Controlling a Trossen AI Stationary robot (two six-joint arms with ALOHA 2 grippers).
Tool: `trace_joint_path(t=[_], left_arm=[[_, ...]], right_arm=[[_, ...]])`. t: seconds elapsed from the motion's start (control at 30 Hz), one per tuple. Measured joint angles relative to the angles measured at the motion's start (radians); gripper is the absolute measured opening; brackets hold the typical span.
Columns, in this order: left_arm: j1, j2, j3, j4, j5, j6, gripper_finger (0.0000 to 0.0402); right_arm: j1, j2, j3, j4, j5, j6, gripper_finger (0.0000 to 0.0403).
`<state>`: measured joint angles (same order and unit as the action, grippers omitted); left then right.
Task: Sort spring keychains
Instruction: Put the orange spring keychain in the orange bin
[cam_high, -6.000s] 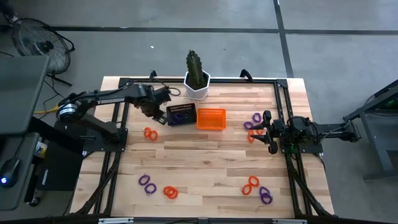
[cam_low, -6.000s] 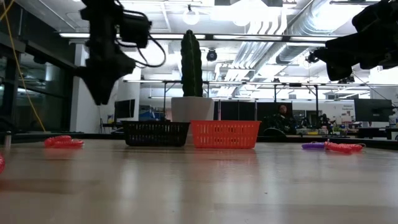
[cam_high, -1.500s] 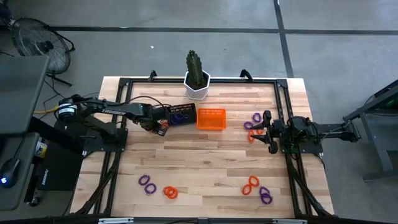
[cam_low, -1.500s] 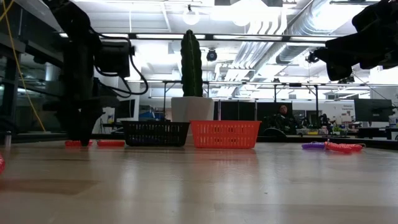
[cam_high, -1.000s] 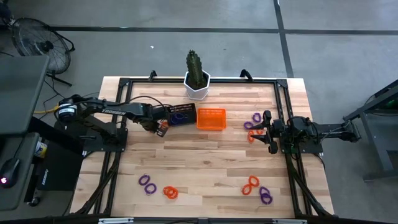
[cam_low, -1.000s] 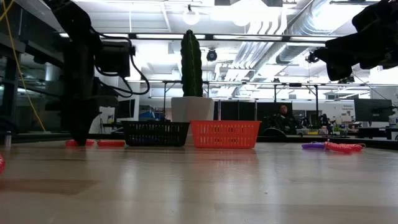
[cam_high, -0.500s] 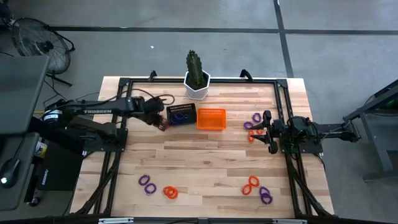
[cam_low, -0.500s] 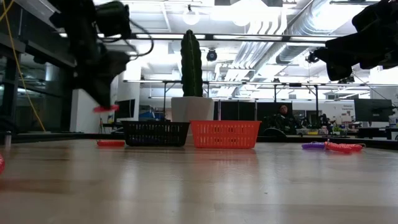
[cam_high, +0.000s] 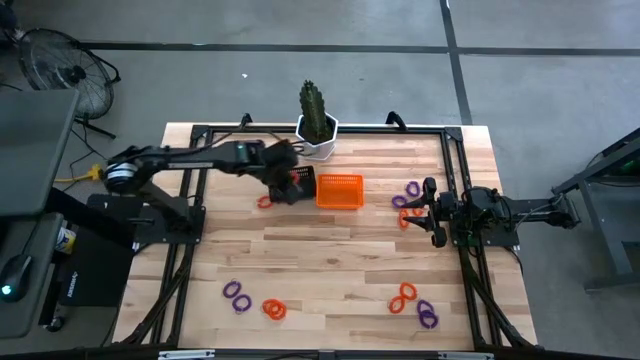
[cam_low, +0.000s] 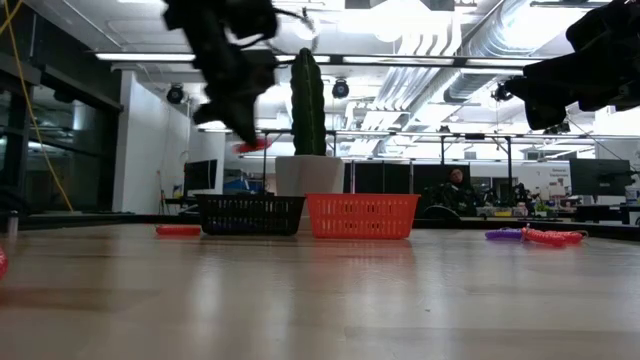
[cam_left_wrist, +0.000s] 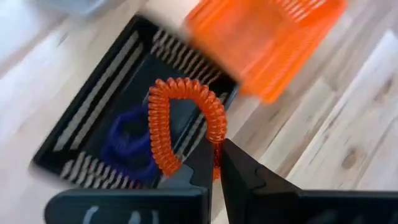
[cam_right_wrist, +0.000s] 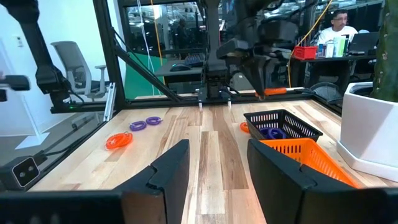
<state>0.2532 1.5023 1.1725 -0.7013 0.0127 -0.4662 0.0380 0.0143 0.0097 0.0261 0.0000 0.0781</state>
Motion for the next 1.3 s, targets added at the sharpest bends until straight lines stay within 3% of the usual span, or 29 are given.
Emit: trace_joint_path(t=[0.27, 0.73, 0.9, 1.3], left_arm=[[-0.027, 0.248, 0.241, -0.007, 0.077, 0.176, 0.0011], [-0.037, 0.555, 0.568, -0.063, 0.109, 0.238, 0.0013], [-0.037, 0.562, 0.576, -0.079, 0.103, 0.261, 0.004], [-0.028, 0.562, 0.576, -0.142, 0.057, 0.285, 0.0153]], right_arm=[[0.0, 0.0, 0.0, 0.0, 0.0, 0.0, 0.0156], [0.0, 0.002, 0.0, 0.0, 0.0, 0.0, 0.0158], [0.0, 0.004, 0.0, 0.0, 0.0, 0.0, 0.0156], [0.0, 0.005, 0.0, 0.0, 0.0, 0.0, 0.0158]])
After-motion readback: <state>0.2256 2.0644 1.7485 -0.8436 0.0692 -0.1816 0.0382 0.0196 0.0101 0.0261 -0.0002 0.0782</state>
